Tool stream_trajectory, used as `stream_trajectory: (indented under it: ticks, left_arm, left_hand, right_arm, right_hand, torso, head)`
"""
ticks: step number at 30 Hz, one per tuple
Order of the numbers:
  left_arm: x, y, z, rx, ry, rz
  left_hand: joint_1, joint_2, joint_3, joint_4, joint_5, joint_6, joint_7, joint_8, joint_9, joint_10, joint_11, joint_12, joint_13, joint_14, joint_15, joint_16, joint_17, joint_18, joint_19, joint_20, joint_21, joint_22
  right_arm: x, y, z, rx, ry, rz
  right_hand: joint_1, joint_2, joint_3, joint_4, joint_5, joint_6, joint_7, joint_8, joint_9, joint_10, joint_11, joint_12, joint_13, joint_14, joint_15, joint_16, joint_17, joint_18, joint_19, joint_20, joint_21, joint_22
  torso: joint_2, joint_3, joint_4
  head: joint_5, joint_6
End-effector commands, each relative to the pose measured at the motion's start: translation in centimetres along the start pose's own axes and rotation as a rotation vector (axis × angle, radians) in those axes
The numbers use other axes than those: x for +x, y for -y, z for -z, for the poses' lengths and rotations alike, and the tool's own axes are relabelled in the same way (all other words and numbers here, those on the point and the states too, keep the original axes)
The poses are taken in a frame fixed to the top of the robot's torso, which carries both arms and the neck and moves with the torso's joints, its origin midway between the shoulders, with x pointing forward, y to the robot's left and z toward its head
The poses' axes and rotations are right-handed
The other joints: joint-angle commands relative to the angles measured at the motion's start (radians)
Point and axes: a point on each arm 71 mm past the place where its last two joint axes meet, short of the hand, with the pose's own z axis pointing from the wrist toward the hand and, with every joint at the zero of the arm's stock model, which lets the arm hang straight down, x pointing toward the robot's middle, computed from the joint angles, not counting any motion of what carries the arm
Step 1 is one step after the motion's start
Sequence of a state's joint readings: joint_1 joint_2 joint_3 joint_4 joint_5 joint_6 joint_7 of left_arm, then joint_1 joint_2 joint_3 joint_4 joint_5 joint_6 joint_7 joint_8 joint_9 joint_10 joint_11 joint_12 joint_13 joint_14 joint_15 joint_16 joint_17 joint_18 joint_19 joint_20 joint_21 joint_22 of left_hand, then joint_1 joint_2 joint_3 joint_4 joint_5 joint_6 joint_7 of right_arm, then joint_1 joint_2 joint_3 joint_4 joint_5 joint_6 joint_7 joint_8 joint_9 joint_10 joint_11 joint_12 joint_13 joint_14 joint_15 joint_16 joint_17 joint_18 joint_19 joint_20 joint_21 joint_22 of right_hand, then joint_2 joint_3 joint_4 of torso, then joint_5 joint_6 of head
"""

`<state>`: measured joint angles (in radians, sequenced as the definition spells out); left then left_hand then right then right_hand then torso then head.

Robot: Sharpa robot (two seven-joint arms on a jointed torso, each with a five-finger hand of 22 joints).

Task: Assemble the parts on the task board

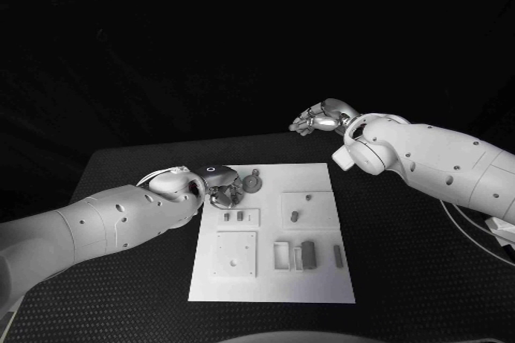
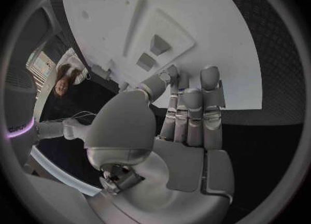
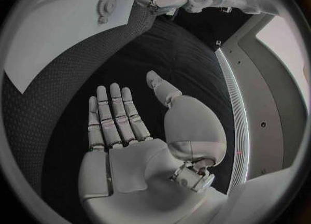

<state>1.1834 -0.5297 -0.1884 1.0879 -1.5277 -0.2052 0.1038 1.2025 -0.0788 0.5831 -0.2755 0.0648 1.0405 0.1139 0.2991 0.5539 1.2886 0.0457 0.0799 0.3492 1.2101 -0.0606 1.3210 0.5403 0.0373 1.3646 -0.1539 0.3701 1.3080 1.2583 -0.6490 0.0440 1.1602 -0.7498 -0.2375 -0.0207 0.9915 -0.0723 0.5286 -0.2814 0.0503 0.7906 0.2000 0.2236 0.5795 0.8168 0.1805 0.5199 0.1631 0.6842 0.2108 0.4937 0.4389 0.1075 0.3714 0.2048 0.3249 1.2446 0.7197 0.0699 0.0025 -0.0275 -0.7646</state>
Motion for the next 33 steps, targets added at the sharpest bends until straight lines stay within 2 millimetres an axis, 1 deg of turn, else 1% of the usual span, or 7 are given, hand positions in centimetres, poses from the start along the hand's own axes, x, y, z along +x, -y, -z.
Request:
stream_trajectory:
  ticks: [1,6,13,16,18,28,33]
  left_arm:
    - [0.7,0.0,0.1,-0.002,-0.026,0.003]
    - [0.6,-0.2,0.2,-0.008,-0.01,0.019]
    - [0.5,-0.4,0.2,-0.015,0.0,0.033]
    - [0.6,-0.4,0.2,-0.019,-0.011,0.036]
    - [0.6,-0.4,0.2,-0.021,-0.013,0.036]
    - [0.6,-0.8,0.3,-0.032,-0.008,0.035]
    - [0.7,-1.8,0.9,-0.063,-0.025,0.035]
  left_hand:
    - [0.0,-0.009,-0.003,0.0,0.001,-0.009,0.003,-0.008,-0.001,-0.01,0.005,-0.01,0.001,-0.009,-0.002,-0.006,-0.001,0.067,-0.01,-0.007,-0.007,0.019]
    - [0.001,-0.024,-0.004,-0.003,0.0,-0.035,0.014,-0.023,-0.007,-0.032,0.012,-0.016,0.0,-0.014,0.005,-0.007,0.0,0.067,-0.012,-0.003,-0.011,0.018]
    - [-0.007,-0.05,-0.01,0.001,0.001,-0.112,0.048,-0.062,-0.024,-0.064,0.022,-0.017,-0.001,-0.017,0.015,-0.006,0.001,0.074,-0.009,0.006,-0.017,0.018]
    - [-0.008,-0.052,-0.01,0.003,0.001,-0.132,0.05,-0.071,-0.029,-0.096,0.031,-0.02,-0.006,-0.02,0.023,-0.007,0.002,0.078,-0.01,0.012,-0.02,0.017]
    - [-0.008,-0.052,-0.011,0.003,0.0,-0.165,0.042,-0.087,-0.037,-0.117,0.037,-0.018,-0.01,-0.023,0.029,-0.006,0.002,0.083,-0.01,0.018,-0.022,0.018]
    - [-0.008,-0.056,-0.013,0.004,0.0,-0.176,0.049,-0.089,-0.041,-0.128,0.041,-0.016,-0.012,-0.024,0.033,-0.004,0.004,0.09,-0.01,0.024,-0.024,0.019]
    - [-0.005,-0.057,-0.013,0.002,0.0,-0.178,0.047,-0.088,-0.042,-0.13,0.042,-0.015,-0.012,-0.025,0.034,-0.004,0.004,0.092,-0.01,0.025,-0.024,0.019]
  right_arm:
    - [0.1,-0.1,0.0,-0.008,-0.007,0.004]
    - [0.0,-0.1,0.0,-0.008,-0.008,0.004]
    - [0.0,0.0,0.0,-0.007,-0.006,0.004]
    - [0.0,-0.1,0.0,-0.008,-0.006,0.004]
    - [0.0,-0.1,0.0,-0.008,-0.006,0.004]
    - [0.0,0.0,0.0,-0.006,-0.006,0.005]
    - [-0.2,0.2,0.0,-0.004,-0.008,0.013]
  right_hand:
    - [-0.003,0.003,0.003,0.001,-0.003,-0.008,0.008,0.004,-0.002,-0.005,0.004,0.003,-0.001,-0.006,0.002,0.005,-0.001,-0.006,-0.005,0.003,-0.006,0.001]
    - [-0.003,0.003,0.003,0.001,-0.003,-0.008,0.008,0.004,-0.002,-0.005,0.004,0.004,-0.002,-0.006,0.002,0.005,-0.001,-0.006,-0.005,0.003,-0.006,0.001]
    - [-0.002,0.003,0.003,0.001,-0.003,-0.009,0.008,0.004,-0.002,-0.005,0.004,0.004,-0.002,-0.006,0.002,0.005,-0.001,-0.006,-0.005,0.003,-0.006,0.002]
    - [-0.002,0.003,0.003,0.001,-0.003,-0.009,0.008,0.004,-0.002,-0.005,0.004,0.004,-0.002,-0.006,0.002,0.005,-0.002,-0.006,-0.005,0.003,-0.006,0.002]
    - [-0.002,0.003,0.004,0.001,-0.003,-0.009,0.008,0.004,-0.002,-0.005,0.004,0.004,-0.002,-0.006,0.002,0.005,-0.002,-0.006,-0.005,0.003,-0.006,0.002]
    - [-0.002,0.003,0.004,0.001,-0.003,-0.009,0.008,0.004,-0.002,-0.005,0.004,0.004,-0.003,-0.006,0.002,0.005,-0.002,-0.006,-0.005,0.003,-0.007,0.002]
    - [0.003,0.002,0.006,-0.003,-0.003,-0.009,0.008,0.005,-0.002,-0.006,0.003,0.005,-0.005,-0.006,0.001,0.006,-0.002,-0.005,-0.006,0.003,-0.007,0.003]
  torso:
    - [0.0,-0.0002,0.0007]
    - [-0.001,-0.0004,0.0003]
    - [0.0,-0.0005,-0.0002]
    - [0.0,-0.0008,-0.0002]
    - [0.0,-0.0008,0.0003]
    - [0.0,-0.0013,0.0006]
    - [0.0,-0.0016,0.0002]
  head:
    - [0.0,0.001]
    - [0.0,0.0]
    - [0.0,0.002]
    - [-0.001,0.001]
    - [-0.001,0.001]
    - [-0.001,0.003]
    - [-0.002,0.003]
